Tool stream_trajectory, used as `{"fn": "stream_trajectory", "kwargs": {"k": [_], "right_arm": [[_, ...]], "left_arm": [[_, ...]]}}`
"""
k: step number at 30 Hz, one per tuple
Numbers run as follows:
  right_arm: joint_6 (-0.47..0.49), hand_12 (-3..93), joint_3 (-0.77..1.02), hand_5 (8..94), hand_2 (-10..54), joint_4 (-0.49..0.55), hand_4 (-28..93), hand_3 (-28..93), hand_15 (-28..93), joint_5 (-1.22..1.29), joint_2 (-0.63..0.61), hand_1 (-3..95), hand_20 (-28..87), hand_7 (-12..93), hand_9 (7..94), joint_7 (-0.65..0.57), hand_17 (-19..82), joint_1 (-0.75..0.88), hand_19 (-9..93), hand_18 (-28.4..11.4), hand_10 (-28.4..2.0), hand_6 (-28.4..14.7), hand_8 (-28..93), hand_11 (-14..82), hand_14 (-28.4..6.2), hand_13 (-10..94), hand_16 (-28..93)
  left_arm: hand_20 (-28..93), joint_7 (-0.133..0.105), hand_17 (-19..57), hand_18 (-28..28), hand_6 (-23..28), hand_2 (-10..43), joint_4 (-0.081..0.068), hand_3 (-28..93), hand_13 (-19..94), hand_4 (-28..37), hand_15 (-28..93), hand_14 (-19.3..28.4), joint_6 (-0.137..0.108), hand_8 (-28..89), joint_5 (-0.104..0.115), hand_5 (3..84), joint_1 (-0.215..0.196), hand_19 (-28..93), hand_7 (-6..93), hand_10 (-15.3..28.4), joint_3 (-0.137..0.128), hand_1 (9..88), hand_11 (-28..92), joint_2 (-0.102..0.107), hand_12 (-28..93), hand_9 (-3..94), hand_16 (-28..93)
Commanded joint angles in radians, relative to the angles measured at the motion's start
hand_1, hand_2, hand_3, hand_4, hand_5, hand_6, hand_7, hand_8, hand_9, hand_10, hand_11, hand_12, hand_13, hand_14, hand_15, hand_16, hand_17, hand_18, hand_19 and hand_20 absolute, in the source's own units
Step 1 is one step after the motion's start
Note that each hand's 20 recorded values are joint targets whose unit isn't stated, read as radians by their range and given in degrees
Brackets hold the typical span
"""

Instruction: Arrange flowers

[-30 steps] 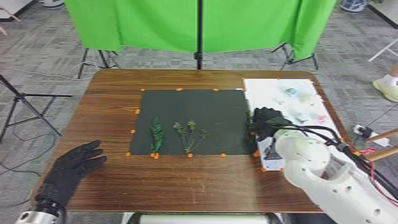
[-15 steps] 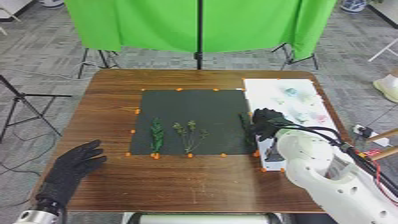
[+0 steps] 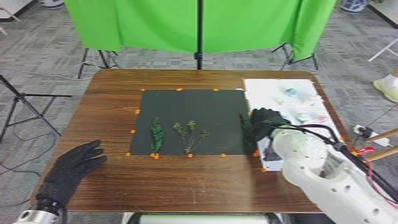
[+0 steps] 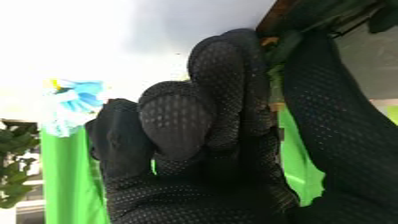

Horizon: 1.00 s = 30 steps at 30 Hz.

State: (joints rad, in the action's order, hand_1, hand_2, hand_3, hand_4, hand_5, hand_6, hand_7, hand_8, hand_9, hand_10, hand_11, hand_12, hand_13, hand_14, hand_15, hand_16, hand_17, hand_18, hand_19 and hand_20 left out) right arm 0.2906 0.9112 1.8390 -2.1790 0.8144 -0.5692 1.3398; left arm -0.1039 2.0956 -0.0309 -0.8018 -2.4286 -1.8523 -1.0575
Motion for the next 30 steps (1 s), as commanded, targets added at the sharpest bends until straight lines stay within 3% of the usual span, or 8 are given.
{"fn": "stream_trajectory", "kwargs": {"k": [1, 5, 8, 14, 19, 30], "right_arm": [[0.032, 38.3, -0.051, 72.3, -9.5, -0.046, -28, 76, 67, 0.000, 0.018, 49.8, 52, 46, 88.0, -0.002, 49, 0.047, 93, -18.5, -5.2, -0.8, 3, 41.2, -2.5, 85, 29], [0.013, 36.8, -0.044, 71.9, -9.5, -0.048, -28, 75, 63, -0.006, 0.016, 51.5, 51, 53, 91.5, 0.026, 51, 0.055, 93, -18.7, -4.5, -1.3, 2, 38.4, -1.3, 89, 30], [-0.038, 36.3, -0.037, 74.1, -9.5, -0.044, -28, 75, 61, -0.004, 0.007, 53.4, 50, 53, 93.3, 0.061, 52, 0.068, 93, -19.0, -5.7, -2.9, -5, 36.5, -1.0, 90, 32], [-0.158, 37.5, -0.030, 65.5, -9.5, -0.024, -28, 87, 62, -0.027, -0.015, 51.8, 52, 71, 92.3, 0.098, 51, 0.085, 93, -20.0, -7.1, -10.7, -17, 35.6, -1.6, 89, 33], [-0.236, 37.4, -0.029, 61.9, -9.5, -0.009, -24, 90, 67, -0.044, -0.030, 49.6, 55, 78, 90.9, 0.108, 51, 0.090, 93, -20.5, -6.9, -13.2, -17, 38.9, -2.5, 88, 32], [-0.333, 36.4, 0.012, 59.8, -9.5, 0.050, -21, 92, 77, -0.045, -0.038, 48.2, 63, 82, 87.7, 0.096, 51, 0.098, 93, -21.0, -8.2, -14.3, -13, 47.8, -3.7, 85, 29]], "left_arm": [[-3, 0.019, -6.8, 24.1, 6.2, 4.8, -0.011, 73, 30, -28.2, 48, 17.9, 0.009, -12, -0.001, 40.9, -0.003, 60, 23.9, 15.0, 0.001, 27.0, 30, -0.008, 15, 37.3, -6], [-3, 0.019, -6.8, 24.1, 6.2, 4.8, -0.012, 73, 30, -28.2, 48, 18.0, 0.011, -12, 0.000, 40.9, -0.001, 60, 23.9, 15.0, 0.002, 27.0, 30, -0.008, 15, 37.3, -6], [-3, 0.015, -6.8, 24.1, 6.2, 4.9, -0.011, 73, 30, -28.1, 49, 18.0, 0.011, -12, -0.001, 40.9, -0.004, 60, 23.9, 15.1, 0.002, 27.0, 30, -0.008, 15, 37.4, -6], [-3, 0.010, -6.8, 24.0, 6.2, 4.9, -0.010, 73, 30, -28.1, 48, 18.0, 0.008, -12, 0.001, 40.9, -0.010, 60, 24.0, 15.2, 0.002, 27.0, 30, -0.008, 15, 37.5, -6], [-3, 0.006, -6.8, 24.0, 6.2, 4.9, -0.011, 73, 30, -28.0, 49, 18.1, 0.009, -12, -0.001, 40.9, -0.010, 60, 24.0, 15.1, 0.004, 27.1, 30, -0.008, 15, 37.5, -6], [-3, 0.011, -6.8, 24.1, 6.1, 4.9, -0.008, 73, 30, -28.0, 49, 18.0, 0.012, -12, -0.002, 40.8, -0.013, 60, 24.0, 15.2, -0.001, 27.3, 30, -0.011, 15, 37.4, -6]]}}
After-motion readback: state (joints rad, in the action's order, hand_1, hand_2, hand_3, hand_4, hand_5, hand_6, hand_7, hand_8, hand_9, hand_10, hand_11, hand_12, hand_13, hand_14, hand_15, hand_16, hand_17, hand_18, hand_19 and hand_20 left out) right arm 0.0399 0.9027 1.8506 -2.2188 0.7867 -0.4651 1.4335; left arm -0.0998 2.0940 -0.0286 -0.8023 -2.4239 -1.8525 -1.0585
